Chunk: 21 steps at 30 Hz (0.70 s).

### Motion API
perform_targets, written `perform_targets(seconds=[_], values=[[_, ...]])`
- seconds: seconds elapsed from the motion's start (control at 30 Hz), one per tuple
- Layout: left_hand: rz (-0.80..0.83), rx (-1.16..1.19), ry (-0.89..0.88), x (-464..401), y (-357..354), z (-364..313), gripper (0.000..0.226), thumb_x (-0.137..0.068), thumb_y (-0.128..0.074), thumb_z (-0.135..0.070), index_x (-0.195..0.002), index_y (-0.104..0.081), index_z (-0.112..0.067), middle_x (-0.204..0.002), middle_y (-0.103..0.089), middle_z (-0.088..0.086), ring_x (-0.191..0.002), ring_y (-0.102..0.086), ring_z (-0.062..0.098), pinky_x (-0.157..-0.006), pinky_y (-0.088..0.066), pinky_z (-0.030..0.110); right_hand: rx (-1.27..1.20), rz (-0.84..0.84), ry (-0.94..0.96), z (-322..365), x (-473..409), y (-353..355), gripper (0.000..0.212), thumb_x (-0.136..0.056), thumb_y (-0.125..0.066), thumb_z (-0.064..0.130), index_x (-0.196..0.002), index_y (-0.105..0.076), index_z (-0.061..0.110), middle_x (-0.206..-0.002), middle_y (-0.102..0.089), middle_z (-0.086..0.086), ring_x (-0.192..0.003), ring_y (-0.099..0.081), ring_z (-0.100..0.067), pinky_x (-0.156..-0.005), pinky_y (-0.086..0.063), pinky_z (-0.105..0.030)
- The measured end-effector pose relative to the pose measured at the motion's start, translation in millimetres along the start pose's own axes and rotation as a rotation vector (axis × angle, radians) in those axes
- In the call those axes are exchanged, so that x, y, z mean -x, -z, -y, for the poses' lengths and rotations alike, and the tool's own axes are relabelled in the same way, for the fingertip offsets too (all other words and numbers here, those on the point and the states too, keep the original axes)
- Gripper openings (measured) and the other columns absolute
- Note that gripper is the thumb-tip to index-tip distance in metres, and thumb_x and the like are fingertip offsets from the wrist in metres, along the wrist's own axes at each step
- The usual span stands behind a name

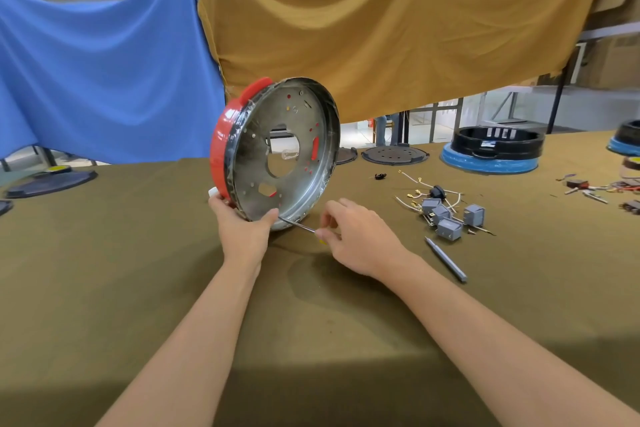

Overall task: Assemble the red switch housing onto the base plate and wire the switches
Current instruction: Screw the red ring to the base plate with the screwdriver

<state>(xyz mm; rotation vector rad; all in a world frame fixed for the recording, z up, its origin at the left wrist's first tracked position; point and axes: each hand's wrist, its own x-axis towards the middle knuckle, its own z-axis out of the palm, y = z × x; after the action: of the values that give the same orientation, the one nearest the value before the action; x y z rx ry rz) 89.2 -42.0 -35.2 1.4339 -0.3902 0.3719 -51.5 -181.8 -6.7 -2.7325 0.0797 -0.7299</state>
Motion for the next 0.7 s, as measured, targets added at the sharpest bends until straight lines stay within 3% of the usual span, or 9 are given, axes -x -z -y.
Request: perform_targets(seconds=[0.1,0.2,0.27,0.4,0.53,0.63,0.7], values=[[-0.017,-0.021,0.011,2,0,-2,0.071,-0.071,-0.081,0.006,-0.114,-0.033,-0.024,-0.103,-0.053,-0.017,-0.086,-0.058,-0.012,-0.081,-0.046,0.016,-0.053,0.045,0.007,0,1,0,0.029,-0.085,-0.069,0.031,-0.098,-0.044,0.023,-0.1,-0.045,0.004,-0.081,-0.055,-0.026,-0.076,-0.049,-0.042],[-0.028,-0.036,0.013,2,-1,-3,0.071,-0.071,-0.08,0.007,-0.113,-0.033,-0.024,-0.102,-0.052,-0.018,-0.084,-0.057,-0.014,-0.078,-0.044,0.012,-0.123,0.079,-0.01,-4,2,3,0.032,-0.08,-0.069,0.019,-0.097,-0.043,0.023,-0.091,-0.053,0.003,-0.081,-0.056,-0.025,-0.072,-0.051,-0.041],[-0.032,-0.023,0.029,2,-1,-3,0.07,-0.071,-0.08,0.007,-0.113,-0.033,-0.023,-0.102,-0.052,-0.018,-0.084,-0.057,-0.015,-0.078,-0.044,0.011,-0.18,0.051,-0.067,-7,0,5,0.03,-0.081,-0.071,0.022,-0.098,-0.046,0.023,-0.087,-0.061,0.004,-0.082,-0.058,-0.023,-0.071,-0.05,-0.036],[-0.036,0.013,0.084,1,1,-3,0.066,-0.074,-0.079,0.004,-0.114,-0.034,-0.023,-0.105,-0.056,-0.013,-0.093,-0.059,-0.002,-0.09,-0.049,0.026,-0.049,0.048,-0.061,-10,-1,3,0.02,-0.092,-0.064,0.032,-0.105,-0.051,0.023,-0.099,-0.07,0.003,-0.093,-0.06,-0.026,-0.08,-0.049,-0.038],[-0.071,0.091,0.16,0,0,-4,0.055,-0.083,-0.077,-0.008,-0.118,-0.035,-0.02,-0.115,-0.06,-0.002,-0.107,-0.063,0.018,-0.102,-0.05,0.045,0.089,0.058,-0.038,-8,-3,-3,0.018,-0.099,-0.053,0.036,-0.107,-0.046,0.022,-0.104,-0.069,-0.001,-0.093,-0.061,-0.032,-0.075,-0.047,-0.039],[-0.126,0.15,0.255,-3,-1,-4,0.045,-0.089,-0.071,-0.017,-0.118,-0.036,-0.019,-0.11,-0.06,-0.003,-0.11,-0.063,0.024,-0.101,-0.05,0.051,0.072,0.097,-0.043,-4,0,-5,0.031,-0.093,-0.06,0.042,-0.108,-0.041,0.021,-0.098,-0.06,-0.003,-0.087,-0.057,-0.028,-0.07,-0.046,-0.038],[-0.138,0.166,0.279,-4,-1,-4,0.042,-0.091,-0.068,-0.018,-0.117,-0.036,-0.02,-0.107,-0.059,-0.004,-0.111,-0.062,0.025,-0.101,-0.05,0.051,0.056,0.083,-0.008,-3,1,-6,0.033,-0.088,-0.065,0.031,-0.108,-0.042,0.02,-0.103,-0.051,-0.001,-0.085,-0.053,-0.024,-0.069,-0.046,-0.036]])
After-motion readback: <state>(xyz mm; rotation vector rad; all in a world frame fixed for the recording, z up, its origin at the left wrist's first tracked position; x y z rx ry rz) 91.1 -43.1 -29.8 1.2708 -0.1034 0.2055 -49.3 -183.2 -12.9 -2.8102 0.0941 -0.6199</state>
